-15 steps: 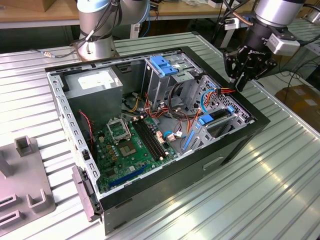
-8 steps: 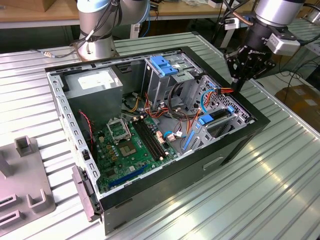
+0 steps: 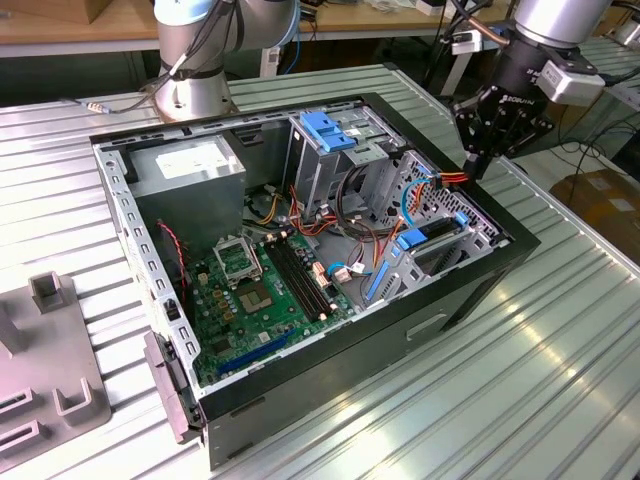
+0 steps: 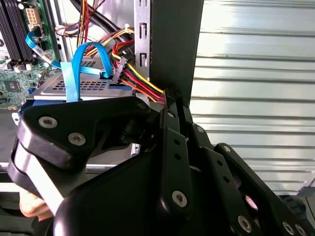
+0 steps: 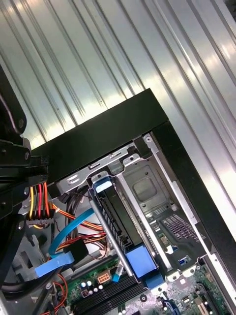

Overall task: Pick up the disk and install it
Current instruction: 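Insert the first disk wire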

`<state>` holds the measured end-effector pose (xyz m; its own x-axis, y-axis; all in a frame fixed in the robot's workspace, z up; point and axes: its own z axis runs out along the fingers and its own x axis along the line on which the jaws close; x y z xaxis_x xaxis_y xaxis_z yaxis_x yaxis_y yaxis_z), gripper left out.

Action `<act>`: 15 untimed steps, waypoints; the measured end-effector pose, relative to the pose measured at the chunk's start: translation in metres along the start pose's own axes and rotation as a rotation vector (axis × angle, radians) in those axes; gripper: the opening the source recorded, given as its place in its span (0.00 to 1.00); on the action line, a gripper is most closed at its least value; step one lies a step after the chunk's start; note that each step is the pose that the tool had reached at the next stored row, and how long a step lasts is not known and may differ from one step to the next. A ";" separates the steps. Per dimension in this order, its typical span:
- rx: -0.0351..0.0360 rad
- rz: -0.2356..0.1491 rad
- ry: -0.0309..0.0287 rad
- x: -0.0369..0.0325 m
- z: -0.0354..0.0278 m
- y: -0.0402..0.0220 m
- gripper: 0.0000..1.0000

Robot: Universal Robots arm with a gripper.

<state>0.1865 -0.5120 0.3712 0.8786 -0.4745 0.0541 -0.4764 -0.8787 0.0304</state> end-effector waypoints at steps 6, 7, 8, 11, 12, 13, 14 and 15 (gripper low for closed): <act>-0.0025 0.047 -0.0014 -0.0013 0.0006 0.0007 0.17; -0.0029 0.050 -0.0014 -0.0150 0.0008 0.0090 0.17; -0.0031 0.051 -0.0013 -0.0245 -0.0002 0.0146 0.17; -0.0030 0.051 -0.0015 -0.0248 -0.0046 0.0151 0.17; -0.0030 0.051 -0.0015 -0.0251 -0.0046 0.0152 0.17; -0.0030 0.052 -0.0014 -0.0254 -0.0047 0.0154 0.17; -0.0030 0.052 -0.0014 -0.0255 -0.0047 0.0154 0.17; -0.0030 0.052 -0.0015 -0.0256 -0.0046 0.0155 0.17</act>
<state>0.1565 -0.5132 0.3749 0.8528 -0.5194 0.0542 -0.5214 -0.8528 0.0306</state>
